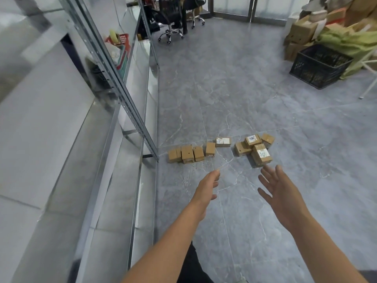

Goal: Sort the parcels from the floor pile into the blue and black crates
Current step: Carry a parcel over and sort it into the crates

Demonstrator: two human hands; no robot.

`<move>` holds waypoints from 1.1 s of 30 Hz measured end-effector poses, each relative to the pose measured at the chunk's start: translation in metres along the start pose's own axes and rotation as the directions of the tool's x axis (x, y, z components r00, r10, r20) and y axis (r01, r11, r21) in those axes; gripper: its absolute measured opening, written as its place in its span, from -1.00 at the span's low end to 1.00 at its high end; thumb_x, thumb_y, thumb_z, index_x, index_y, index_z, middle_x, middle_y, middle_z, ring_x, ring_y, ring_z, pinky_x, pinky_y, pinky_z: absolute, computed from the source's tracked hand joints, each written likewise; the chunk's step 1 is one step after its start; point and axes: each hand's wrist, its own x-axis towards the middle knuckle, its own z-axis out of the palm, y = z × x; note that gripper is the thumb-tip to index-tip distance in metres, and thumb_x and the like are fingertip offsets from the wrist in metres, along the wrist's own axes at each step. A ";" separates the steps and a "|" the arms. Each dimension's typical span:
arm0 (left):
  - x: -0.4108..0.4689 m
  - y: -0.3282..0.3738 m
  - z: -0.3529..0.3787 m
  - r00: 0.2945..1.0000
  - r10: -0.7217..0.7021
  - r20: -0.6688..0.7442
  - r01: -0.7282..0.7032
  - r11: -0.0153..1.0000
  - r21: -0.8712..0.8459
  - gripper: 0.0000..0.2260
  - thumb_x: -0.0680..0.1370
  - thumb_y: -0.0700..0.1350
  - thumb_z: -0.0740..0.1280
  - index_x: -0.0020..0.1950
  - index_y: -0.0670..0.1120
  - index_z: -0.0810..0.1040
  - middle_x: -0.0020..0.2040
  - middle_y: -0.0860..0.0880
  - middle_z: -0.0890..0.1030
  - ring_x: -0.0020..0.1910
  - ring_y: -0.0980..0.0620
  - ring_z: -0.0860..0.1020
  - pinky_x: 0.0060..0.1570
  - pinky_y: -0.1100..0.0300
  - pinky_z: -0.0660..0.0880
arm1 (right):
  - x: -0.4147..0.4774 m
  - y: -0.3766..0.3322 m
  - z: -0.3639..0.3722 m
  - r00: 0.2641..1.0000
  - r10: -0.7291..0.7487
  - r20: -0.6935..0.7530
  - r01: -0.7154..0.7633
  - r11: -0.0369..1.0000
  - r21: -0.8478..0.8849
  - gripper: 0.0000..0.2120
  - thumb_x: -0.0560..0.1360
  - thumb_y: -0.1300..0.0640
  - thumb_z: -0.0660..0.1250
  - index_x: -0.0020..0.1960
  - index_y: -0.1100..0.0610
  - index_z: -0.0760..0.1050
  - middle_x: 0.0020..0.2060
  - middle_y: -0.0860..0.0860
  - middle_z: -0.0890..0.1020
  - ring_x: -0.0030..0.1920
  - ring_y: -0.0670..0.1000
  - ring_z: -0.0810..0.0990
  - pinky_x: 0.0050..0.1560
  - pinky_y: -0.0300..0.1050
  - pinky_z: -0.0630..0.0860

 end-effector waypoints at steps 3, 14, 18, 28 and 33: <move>0.034 0.003 -0.033 1.000 -0.022 -0.019 0.022 1.000 -0.018 -0.54 0.68 0.20 0.15 0.50 0.01 0.45 0.46 0.06 0.48 0.38 0.11 0.46 0.37 -0.02 0.44 | 0.034 0.004 0.034 0.999 0.036 -0.003 -0.036 0.999 -0.031 -0.38 0.66 -0.29 0.10 0.61 0.00 0.32 0.56 -0.06 0.40 0.54 0.03 0.38 0.60 0.24 0.23; 0.193 0.046 -0.209 0.981 -0.152 -0.122 0.155 0.988 0.014 -0.50 0.69 0.18 0.16 0.55 -0.05 0.40 0.49 -0.01 0.46 0.44 0.01 0.43 0.26 0.00 0.40 | 0.194 0.031 0.191 0.977 0.211 0.003 -0.211 0.976 -0.057 -0.27 0.60 -0.36 0.13 0.65 0.02 0.26 0.60 -0.05 0.34 0.57 0.03 0.34 0.51 0.13 0.30; 0.238 0.063 -0.250 0.970 -0.196 -0.146 0.204 0.978 0.042 -0.50 0.68 0.19 0.17 0.53 -0.05 0.42 0.46 -0.02 0.48 0.41 0.02 0.45 0.26 -0.02 0.41 | 0.239 0.036 0.232 0.968 0.249 0.000 -0.249 0.968 -0.039 -0.31 0.64 -0.33 0.12 0.65 0.03 0.25 0.60 -0.05 0.34 0.55 0.02 0.35 0.46 0.08 0.34; 0.356 0.085 -0.284 0.943 -0.301 -0.142 0.322 0.934 0.158 -0.52 0.68 0.20 0.17 0.50 -0.03 0.43 0.41 0.01 0.49 0.38 0.03 0.45 0.38 -0.07 0.40 | 0.373 0.056 0.271 0.911 0.412 -0.006 -0.411 0.909 0.072 -0.29 0.65 -0.30 0.13 0.67 0.07 0.19 0.62 -0.02 0.31 0.58 0.05 0.31 0.51 0.11 0.31; 0.439 0.101 -0.285 0.928 -0.337 -0.160 0.369 0.890 0.268 -0.65 0.67 0.20 0.22 0.35 0.06 0.49 0.38 0.00 0.52 0.31 0.05 0.47 0.42 -0.07 0.39 | 0.462 0.068 0.276 0.865 0.501 -0.033 -0.489 0.855 0.173 -0.32 0.69 -0.27 0.13 0.67 0.10 0.19 0.60 0.00 0.33 0.57 0.04 0.34 0.39 0.03 0.35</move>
